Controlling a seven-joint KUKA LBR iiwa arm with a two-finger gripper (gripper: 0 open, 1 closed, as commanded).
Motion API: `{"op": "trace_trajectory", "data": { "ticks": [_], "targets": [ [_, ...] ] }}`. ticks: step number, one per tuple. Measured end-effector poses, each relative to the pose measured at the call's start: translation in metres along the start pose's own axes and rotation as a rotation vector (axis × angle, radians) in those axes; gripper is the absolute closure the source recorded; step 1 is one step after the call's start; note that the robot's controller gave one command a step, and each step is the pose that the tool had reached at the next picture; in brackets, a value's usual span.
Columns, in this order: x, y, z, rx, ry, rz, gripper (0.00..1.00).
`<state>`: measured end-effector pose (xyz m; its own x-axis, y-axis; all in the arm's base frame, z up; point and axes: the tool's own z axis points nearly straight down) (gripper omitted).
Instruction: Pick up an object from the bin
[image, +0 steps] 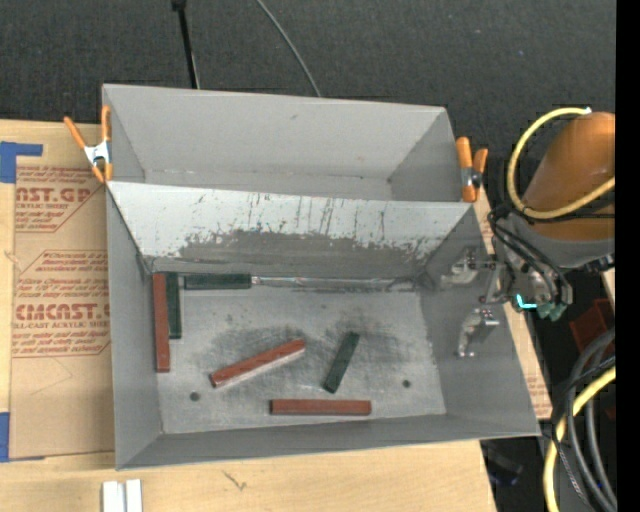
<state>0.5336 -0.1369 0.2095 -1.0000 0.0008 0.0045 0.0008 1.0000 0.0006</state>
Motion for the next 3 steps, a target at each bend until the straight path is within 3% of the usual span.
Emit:
{"op": "trace_trajectory", "data": {
  "ticks": [1,2,3],
  "targets": [
    [-0.002,0.001,-0.003,0.001,-0.006,-0.001,0.0],
    [0.014,0.025,0.05,0.002,-0.012,0.014,0.0],
    [0.016,0.04,0.07,0.001,-0.001,0.01,0.0]
  ]
}}
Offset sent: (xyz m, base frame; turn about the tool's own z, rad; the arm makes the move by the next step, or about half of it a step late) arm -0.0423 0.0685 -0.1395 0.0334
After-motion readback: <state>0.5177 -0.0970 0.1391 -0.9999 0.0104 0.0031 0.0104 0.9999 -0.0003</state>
